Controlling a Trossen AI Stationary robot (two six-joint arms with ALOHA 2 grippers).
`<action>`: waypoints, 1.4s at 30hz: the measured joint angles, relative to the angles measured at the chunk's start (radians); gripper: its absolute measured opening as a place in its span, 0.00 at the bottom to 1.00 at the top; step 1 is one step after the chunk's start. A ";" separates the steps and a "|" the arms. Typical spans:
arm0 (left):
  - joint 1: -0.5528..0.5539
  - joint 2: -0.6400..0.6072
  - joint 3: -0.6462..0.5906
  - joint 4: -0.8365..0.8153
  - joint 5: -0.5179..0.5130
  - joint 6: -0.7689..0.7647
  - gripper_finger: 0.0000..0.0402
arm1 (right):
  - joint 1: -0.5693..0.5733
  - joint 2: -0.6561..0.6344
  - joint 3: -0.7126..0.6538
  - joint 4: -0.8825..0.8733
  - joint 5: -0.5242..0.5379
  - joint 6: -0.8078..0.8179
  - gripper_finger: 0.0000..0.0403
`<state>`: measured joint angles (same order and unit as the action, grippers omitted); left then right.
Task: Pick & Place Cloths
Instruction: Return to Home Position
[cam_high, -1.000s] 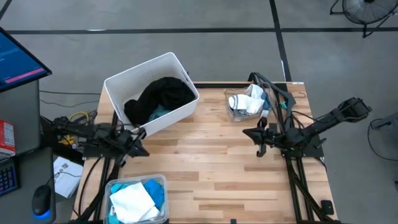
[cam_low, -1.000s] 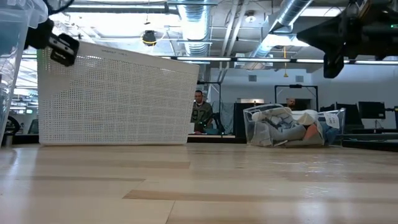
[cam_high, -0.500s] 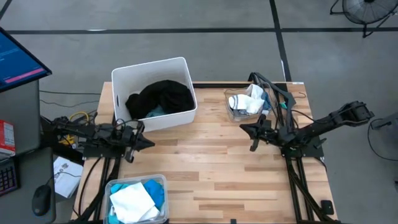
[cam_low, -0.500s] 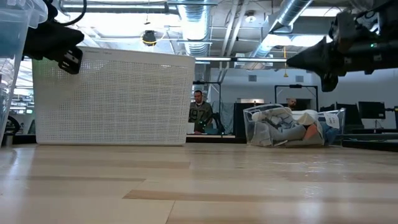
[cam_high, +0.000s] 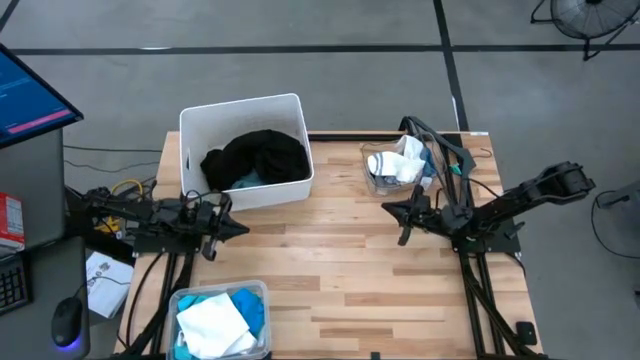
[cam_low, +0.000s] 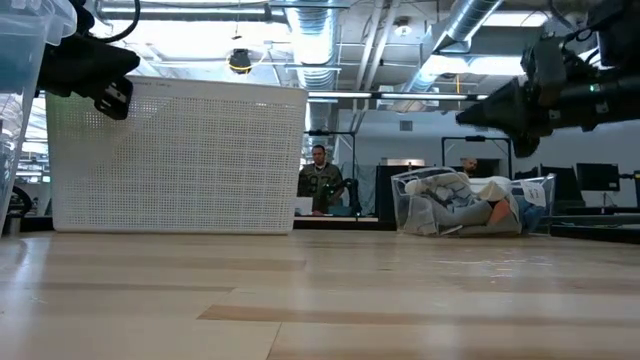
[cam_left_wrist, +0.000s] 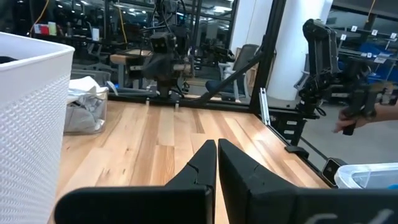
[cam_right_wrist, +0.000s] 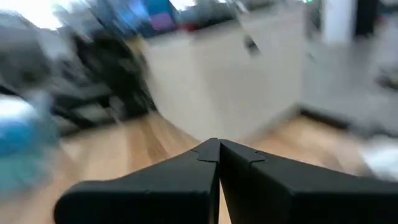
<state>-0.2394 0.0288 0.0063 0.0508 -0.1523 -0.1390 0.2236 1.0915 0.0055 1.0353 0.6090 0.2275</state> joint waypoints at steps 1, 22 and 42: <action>0.000 0.000 0.000 0.002 0.000 0.000 0.00 | -0.008 0.007 0.000 0.060 -0.033 -0.030 0.00; 0.000 0.000 0.000 0.117 -0.023 0.005 0.00 | -0.125 -1.034 0.027 -0.664 -0.165 -0.223 0.00; 0.000 0.070 0.000 0.135 -0.028 0.004 0.00 | -0.116 -1.083 0.003 -1.021 -0.583 -0.069 0.00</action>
<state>-0.2390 0.0984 0.0063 0.1861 -0.1799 -0.1353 0.1074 0.0086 0.0082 0.0140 0.0261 0.1585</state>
